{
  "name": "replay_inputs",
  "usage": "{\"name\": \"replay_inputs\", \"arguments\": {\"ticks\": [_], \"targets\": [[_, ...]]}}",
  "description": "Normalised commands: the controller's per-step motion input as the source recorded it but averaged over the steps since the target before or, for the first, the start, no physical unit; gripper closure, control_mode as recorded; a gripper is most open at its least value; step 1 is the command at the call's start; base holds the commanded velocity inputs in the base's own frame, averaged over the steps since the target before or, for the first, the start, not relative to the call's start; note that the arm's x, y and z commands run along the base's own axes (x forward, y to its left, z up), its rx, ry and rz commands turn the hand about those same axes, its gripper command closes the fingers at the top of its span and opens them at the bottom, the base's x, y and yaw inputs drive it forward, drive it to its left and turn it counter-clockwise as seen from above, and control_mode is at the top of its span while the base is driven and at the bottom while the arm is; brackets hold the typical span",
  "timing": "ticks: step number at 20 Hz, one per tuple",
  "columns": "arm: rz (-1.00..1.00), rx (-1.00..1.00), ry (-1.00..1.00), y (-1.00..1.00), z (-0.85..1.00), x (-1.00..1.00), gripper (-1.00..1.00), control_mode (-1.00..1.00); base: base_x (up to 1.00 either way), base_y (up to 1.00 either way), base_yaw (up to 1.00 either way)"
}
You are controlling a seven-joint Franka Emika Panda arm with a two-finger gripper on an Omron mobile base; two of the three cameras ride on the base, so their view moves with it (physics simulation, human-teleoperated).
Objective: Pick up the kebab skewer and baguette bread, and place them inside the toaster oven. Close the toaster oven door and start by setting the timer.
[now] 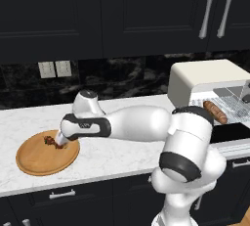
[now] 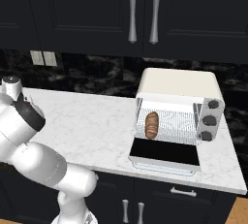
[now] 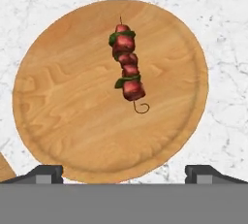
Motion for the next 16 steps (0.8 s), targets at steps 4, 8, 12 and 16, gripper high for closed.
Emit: {"name": "replay_inputs", "arguments": {"ticks": [4, 8, 12, 16], "targets": [[0.0, -0.08, 0.03, 0.55, -0.41, 0.09, -1.0, -1.0, 0.0, 0.0, 0.0], [0.0, -0.08, 0.0, 0.48, -0.38, 0.19, -1.0, -1.0, 0.0, 0.0, 0.0], [0.01, -0.08, 0.0, 0.11, -0.09, 0.31, -1.0, -1.0, 0.0, 0.0, 0.0], [0.01, -0.09, 0.0, 0.0, 0.0, 0.16, -1.0, -1.0, 0.0, 0.0, 0.0]]}}
